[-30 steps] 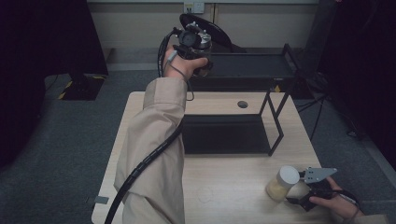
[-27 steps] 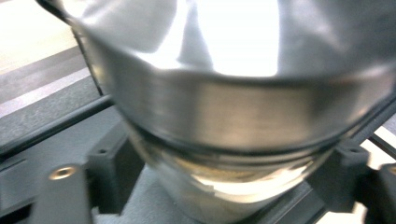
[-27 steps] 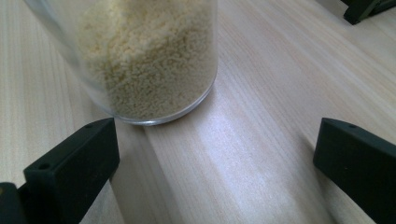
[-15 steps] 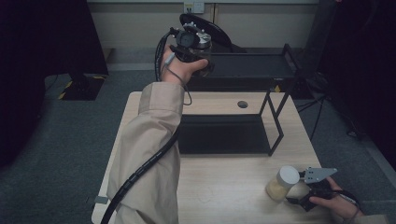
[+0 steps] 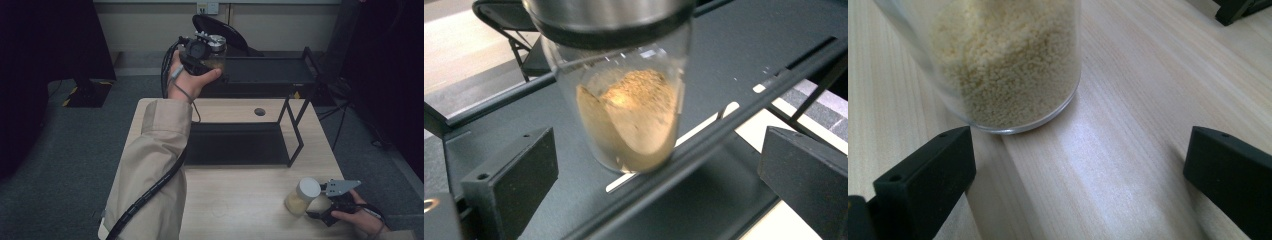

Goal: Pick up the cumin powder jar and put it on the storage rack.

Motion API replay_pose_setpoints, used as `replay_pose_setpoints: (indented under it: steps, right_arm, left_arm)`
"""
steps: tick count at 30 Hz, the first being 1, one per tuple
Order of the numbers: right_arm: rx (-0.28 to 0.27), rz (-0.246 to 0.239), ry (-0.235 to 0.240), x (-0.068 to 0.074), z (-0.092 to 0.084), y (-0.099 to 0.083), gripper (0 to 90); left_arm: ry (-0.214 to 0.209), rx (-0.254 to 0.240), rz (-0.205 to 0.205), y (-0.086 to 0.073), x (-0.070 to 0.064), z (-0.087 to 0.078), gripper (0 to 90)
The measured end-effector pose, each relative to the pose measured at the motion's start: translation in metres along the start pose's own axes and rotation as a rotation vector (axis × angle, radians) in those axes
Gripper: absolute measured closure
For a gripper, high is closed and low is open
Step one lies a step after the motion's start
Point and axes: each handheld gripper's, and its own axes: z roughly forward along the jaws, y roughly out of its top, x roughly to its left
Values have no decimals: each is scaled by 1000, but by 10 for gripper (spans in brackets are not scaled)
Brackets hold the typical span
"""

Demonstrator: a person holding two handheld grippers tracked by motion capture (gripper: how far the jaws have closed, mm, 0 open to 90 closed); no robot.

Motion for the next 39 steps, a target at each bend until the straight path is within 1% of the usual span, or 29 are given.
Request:
replay_pose_setpoints:
  steps: [5,9,11,15,17,19,22,28,30,33,35,39]
  right_arm:
    - [0,0,-1,0,0,0,0]
    - [0,1,-1,0,0,0,0]
    - [0,1,-1,0,0,0,0]
    - [0,1,-1,0,0,0,0]
    - [0,1,-1,0,0,0,0]
    - [0,1,-1,0,0,0,0]
    - [0,1,-1,0,0,0,0]
    - [0,1,-1,0,0,0,0]
    - [0,2,-1,0,0,0,0]
    - [0,1,-1,0,0,0,0]
    - [0,1,-1,0,0,0,0]
    - [0,1,-1,0,0,0,0]
  left_arm:
    - [-9,-3,3,-8,-2,-3,25]
    - [-25,-3,8,-15,-4,-3,26]
    - [-25,-7,11,-20,-6,-3,28]
    - [-48,-8,15,-26,-6,-3,29]
    - [-48,-12,16,-30,-7,-4,31]
    - [-52,-17,20,-33,-8,-5,31]
    - [-54,-16,40,-37,-11,-7,32]
    - [-75,-18,50,-47,-14,-7,33]
    - [-81,-16,57,-51,-15,-7,33]
    - [-95,-20,58,-58,-16,-5,33]
    - [-100,-15,66,-62,-18,-2,33]
    - [-110,-8,67,-72,-18,5,34]
